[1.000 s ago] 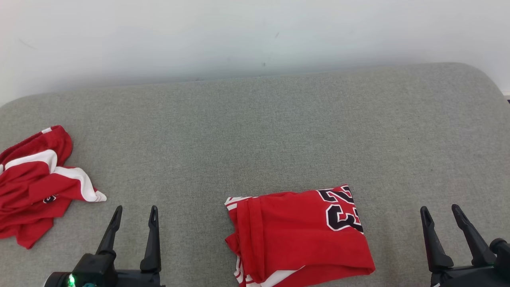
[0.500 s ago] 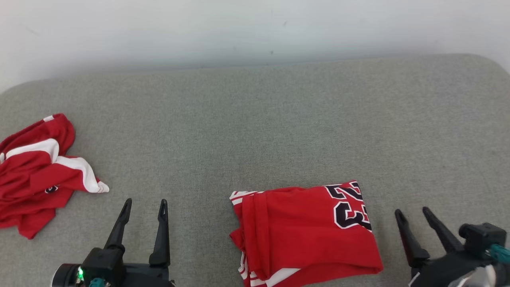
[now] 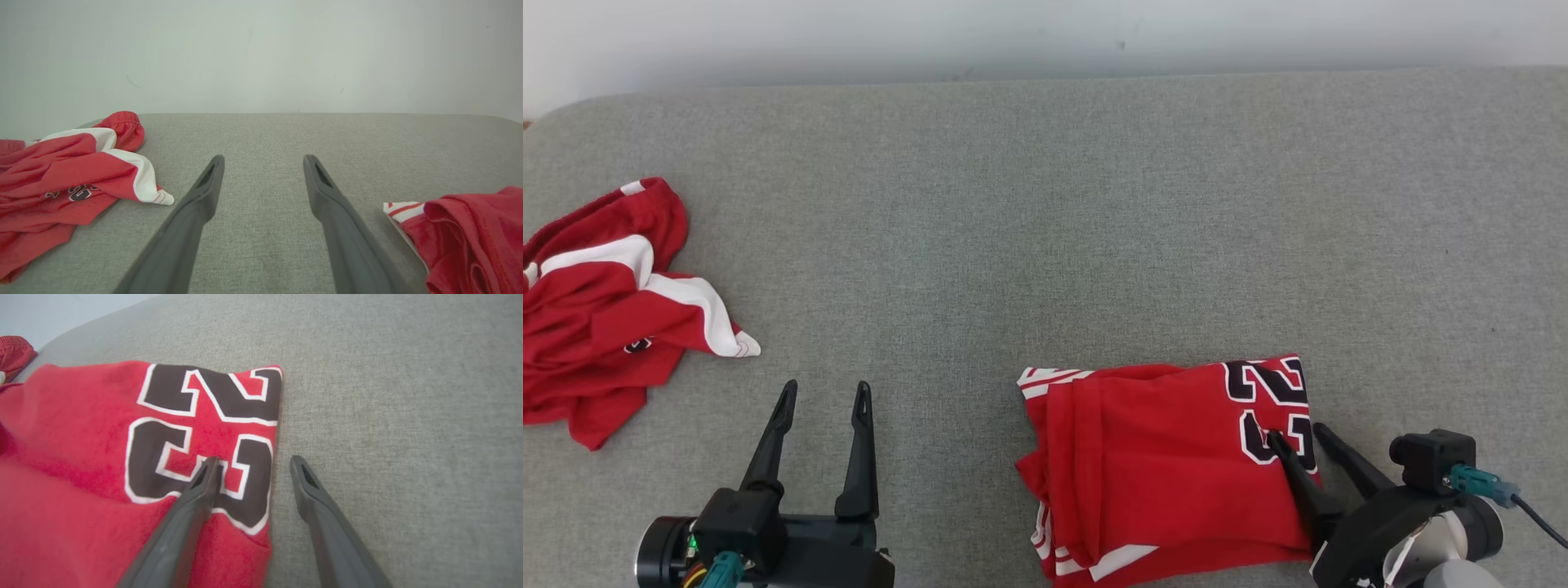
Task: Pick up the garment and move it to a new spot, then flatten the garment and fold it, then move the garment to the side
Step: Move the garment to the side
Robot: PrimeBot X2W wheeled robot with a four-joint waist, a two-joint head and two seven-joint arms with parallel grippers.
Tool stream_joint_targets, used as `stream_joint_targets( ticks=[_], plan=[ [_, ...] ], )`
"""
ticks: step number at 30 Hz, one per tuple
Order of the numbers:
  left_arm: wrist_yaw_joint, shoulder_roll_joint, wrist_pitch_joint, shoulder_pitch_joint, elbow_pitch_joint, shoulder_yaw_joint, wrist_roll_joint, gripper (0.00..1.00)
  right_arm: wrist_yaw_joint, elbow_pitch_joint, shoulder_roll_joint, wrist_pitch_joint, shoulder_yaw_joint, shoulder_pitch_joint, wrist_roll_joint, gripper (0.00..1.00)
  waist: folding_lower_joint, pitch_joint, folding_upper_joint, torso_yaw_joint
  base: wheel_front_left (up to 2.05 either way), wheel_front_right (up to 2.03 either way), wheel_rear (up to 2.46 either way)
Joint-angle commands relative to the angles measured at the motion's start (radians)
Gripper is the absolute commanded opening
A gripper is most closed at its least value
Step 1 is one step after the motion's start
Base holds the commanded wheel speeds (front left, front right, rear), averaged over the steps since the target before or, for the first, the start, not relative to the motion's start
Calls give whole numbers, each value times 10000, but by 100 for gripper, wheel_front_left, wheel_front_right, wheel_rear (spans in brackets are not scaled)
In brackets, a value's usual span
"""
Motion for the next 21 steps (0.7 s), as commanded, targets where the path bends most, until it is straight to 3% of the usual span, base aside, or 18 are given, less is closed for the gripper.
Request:
stream_joint_targets(
  ticks=[1, 9, 21],
  plan=[
    [-31, -13, -77, -78, 68, 15, 61, 100, -3, 114, -70, 79, 210, -110, 182, 0, -1, 58, 0, 5, 0, 0, 0],
    [-1, 34, -149, -163, -7, 78, 66, 100, -6, -476, -851, -316, -171, -249, -721, 0, -1, 299, 0, -459, 0, 0, 0],
    [-73, 396, 211, -961, -484, -30, 460, 100, -6, -1065, -1298, -543, -1641, 384, -1769, 0, -1, 1339, 0, -2417, 0, 0, 0]
  ],
)
